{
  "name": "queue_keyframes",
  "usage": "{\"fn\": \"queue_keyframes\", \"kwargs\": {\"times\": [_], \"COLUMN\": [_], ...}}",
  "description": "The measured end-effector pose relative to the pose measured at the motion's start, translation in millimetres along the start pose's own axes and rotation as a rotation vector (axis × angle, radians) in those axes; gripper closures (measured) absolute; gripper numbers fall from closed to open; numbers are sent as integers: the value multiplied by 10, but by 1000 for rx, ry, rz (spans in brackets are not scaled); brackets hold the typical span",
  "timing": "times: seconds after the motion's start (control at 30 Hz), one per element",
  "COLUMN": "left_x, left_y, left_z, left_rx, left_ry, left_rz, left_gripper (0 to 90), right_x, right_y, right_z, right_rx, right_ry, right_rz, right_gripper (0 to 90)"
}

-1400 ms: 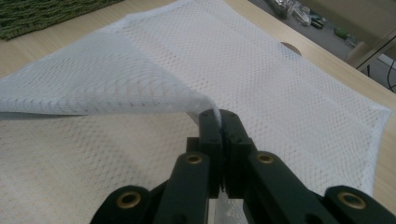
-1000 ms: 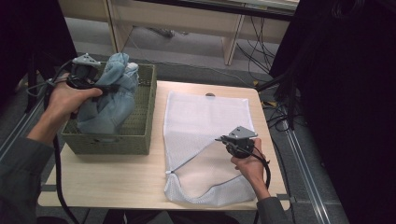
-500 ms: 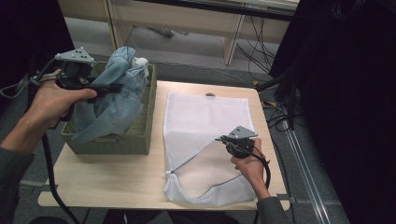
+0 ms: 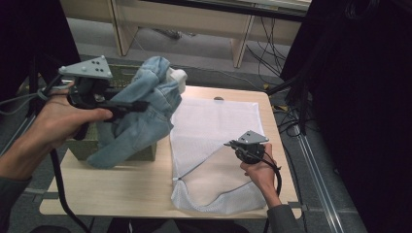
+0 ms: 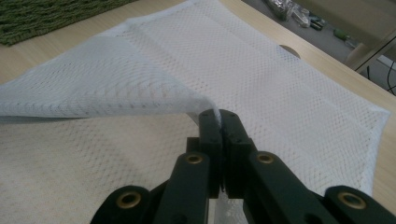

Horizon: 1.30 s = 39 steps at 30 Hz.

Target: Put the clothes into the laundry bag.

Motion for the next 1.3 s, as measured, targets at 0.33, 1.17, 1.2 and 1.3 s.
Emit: {"fn": "queue_keyframes", "kwargs": {"times": [0.33,1.17,1.2,1.3], "left_x": [-219,-1388,-1431,-1578], "left_y": [489,879,898,952], "left_z": [-54,-1307,-1337,-1403], "left_rx": [20,12,-1,-28], "left_ry": [16,-201,-211,-242], "left_rz": [-171,-318,-322,-324], "left_gripper": [657,650,650,648], "right_x": [-2,114,113,127], "right_y": [17,77,68,32], "right_z": [10,141,164,208], "right_rx": [10,-22,-19,-12], "right_ry": [14,86,100,102], "right_rz": [-7,-16,-19,-15], "right_gripper": [895,900,900,900]}}
Point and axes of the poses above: each handheld gripper's, and its own axes: x roughly backward along the jaws, z roughly out of its top, y roughly to its right, the point moved 3 cm from there along -x, roughly forward along the jaws, and after that the axes turned 11 degrees about y, right-handed, at the moved point
